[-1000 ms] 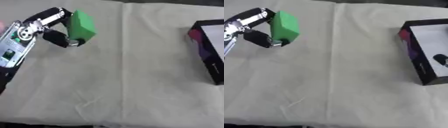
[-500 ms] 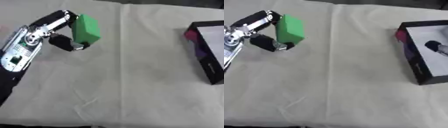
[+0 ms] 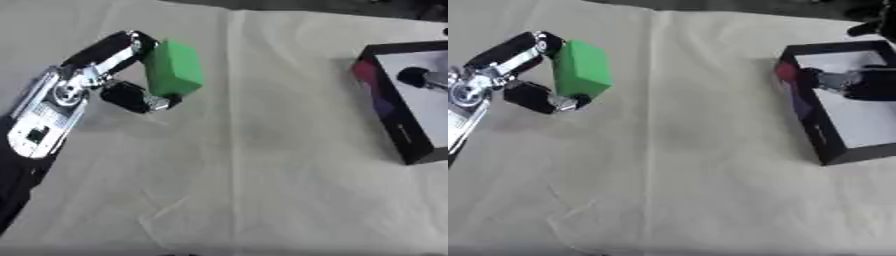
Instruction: Pick up the objects with one hand, pass them to the other hand, and then place them into the box on the other side of the table.
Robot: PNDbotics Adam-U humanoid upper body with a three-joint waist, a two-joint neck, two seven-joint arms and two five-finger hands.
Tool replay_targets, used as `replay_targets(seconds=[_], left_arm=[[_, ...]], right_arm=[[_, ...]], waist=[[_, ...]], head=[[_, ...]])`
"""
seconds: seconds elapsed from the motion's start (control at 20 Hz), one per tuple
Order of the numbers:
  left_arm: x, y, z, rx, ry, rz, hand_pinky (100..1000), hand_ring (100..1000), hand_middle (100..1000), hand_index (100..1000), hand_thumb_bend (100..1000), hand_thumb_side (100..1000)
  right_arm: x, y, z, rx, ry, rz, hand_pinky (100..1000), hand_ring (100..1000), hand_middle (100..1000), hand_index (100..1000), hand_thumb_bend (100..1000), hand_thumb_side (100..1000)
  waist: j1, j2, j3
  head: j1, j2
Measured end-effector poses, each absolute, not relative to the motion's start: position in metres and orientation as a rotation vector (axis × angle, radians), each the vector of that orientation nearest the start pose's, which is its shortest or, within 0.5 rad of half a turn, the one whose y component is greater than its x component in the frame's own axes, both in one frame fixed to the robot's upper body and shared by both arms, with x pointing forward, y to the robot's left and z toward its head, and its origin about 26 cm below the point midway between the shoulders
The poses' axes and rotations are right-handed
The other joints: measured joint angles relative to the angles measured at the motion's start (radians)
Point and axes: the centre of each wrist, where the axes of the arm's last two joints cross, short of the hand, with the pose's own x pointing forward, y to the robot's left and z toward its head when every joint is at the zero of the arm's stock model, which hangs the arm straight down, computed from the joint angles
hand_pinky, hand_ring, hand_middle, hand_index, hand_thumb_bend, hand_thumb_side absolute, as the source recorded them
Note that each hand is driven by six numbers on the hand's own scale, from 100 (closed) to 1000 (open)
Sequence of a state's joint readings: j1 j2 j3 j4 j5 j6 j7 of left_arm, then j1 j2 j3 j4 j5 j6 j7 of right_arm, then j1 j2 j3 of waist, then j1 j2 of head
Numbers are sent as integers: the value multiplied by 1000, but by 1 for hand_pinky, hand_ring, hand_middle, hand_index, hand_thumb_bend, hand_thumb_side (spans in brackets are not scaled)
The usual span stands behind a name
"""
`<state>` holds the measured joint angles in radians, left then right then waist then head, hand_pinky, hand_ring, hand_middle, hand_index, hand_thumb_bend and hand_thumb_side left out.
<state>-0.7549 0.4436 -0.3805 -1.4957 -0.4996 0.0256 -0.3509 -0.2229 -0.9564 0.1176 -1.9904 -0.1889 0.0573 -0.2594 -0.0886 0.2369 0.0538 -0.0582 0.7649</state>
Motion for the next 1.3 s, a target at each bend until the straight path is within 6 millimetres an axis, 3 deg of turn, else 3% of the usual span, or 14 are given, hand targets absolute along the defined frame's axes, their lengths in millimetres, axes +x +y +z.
replay_targets(seconds=[1.3], left_arm=[[398, 120, 205, 390, -1956, -1506, 722, 559, 523, 434, 100, 337]], right_arm=[[297, -284, 257, -418, -2046, 811, 725, 805, 820, 815, 839, 237]], waist=[[-26, 0, 66]], head=[[-83, 7]])
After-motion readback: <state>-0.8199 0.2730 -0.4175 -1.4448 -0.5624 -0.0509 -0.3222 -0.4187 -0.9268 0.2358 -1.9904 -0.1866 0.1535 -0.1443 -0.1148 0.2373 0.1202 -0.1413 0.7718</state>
